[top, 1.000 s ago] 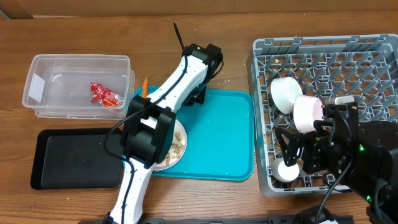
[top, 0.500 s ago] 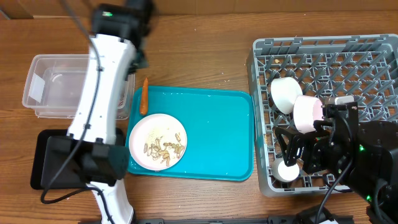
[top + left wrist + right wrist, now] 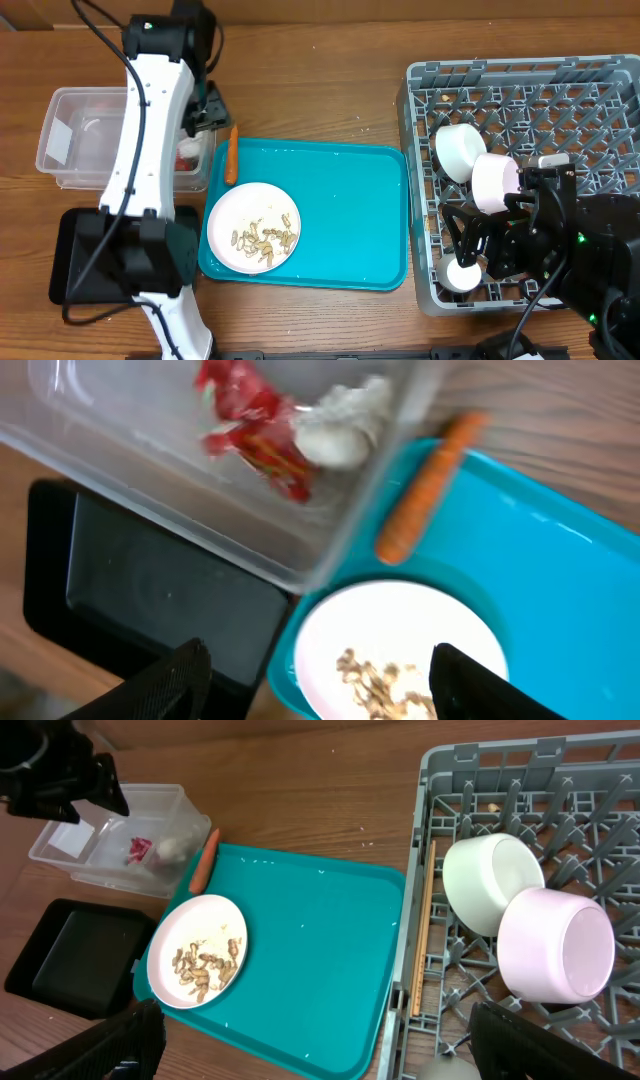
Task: Sort waste into correct bins and load items into the dishwasher
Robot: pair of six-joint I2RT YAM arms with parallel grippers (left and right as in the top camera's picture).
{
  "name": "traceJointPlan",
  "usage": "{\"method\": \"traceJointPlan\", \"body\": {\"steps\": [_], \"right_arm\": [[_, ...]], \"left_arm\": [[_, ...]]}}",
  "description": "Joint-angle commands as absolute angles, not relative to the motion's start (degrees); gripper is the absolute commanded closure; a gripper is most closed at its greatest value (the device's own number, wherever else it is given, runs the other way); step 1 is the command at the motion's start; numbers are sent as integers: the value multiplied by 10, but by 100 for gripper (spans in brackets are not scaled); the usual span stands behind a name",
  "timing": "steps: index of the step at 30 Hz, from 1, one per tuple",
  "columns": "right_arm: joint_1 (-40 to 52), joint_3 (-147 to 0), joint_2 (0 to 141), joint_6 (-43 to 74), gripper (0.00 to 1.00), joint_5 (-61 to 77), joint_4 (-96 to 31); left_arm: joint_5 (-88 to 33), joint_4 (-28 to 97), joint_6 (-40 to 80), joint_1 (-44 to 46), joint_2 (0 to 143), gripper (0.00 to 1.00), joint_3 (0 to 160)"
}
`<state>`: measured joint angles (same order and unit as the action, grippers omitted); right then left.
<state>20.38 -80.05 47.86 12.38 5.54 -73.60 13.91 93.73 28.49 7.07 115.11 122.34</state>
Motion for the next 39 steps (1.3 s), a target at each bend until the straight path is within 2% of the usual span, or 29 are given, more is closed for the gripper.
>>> {"method": "traceJointPlan", "body": {"steps": [1,6,11,22,26,30,31,33,36,38,39], "right_arm": [[205,-809,475,126,0,52,-735],[205,-809,475,127,0,52,-735],[205,-809,475,127,0,52,-735],[205,-809,475,127,0,52,-735],[205,-809,475,127,0,52,-735],[205,-809,475,127,0,52,-735],[205,-809,475,127,0,52,-735],[205,-809,475,127,0,52,-735],[205,-809,475,127,0,52,-735],[205,-809,475,127,0,52,-735],[205,-809,475,127,0,52,-735]], "left_arm": [[140,929,270,143,1111,28,1240],[220,861,281,229,1136,26,1176],[292,790,361,243,1184,18,1091],[285,754,353,179,1301,32,1066],[262,743,330,160,1331,34,1066],[183,719,263,153,1355,46,1066],[163,715,246,153,1358,53,1065],[150,713,237,153,1360,60,1065],[151,720,237,155,1360,64,1066],[152,729,237,155,1359,76,1067],[154,736,238,155,1357,79,1068]]}}
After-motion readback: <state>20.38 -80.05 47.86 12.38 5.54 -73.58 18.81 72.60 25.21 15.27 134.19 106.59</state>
